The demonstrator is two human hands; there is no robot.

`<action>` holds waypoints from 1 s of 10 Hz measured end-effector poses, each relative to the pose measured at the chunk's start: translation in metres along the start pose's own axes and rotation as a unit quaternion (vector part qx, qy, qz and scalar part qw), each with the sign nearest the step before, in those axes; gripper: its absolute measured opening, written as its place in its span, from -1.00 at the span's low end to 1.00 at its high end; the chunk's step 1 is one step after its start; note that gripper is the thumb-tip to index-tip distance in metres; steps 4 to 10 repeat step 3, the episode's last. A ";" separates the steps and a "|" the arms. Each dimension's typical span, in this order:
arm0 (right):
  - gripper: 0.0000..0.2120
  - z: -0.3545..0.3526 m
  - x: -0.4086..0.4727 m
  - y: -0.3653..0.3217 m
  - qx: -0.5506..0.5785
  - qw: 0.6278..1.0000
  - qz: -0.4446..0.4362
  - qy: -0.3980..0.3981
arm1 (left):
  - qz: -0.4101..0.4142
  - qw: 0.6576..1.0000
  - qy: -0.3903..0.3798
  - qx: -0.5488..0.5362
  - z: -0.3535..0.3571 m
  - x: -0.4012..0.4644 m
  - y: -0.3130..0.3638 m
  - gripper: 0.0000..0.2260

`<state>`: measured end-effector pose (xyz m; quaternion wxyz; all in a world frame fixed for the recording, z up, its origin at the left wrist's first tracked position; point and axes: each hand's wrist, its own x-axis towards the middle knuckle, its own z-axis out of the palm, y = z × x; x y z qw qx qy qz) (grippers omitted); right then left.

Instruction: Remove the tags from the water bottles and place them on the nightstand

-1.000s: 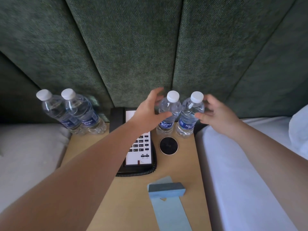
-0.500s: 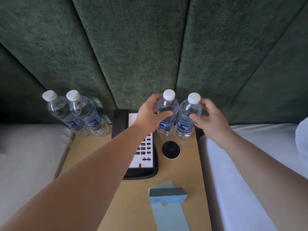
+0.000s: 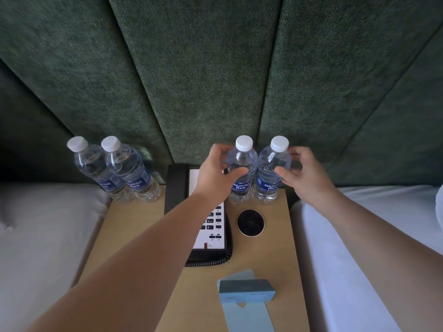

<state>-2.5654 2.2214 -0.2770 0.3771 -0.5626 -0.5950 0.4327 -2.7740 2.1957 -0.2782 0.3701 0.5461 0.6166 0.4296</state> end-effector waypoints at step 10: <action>-0.28 -0.007 -0.010 -0.015 -0.142 0.989 0.013 -0.024 | 0.043 0.980 -0.012 0.193 -0.015 -0.014 0.020 -0.42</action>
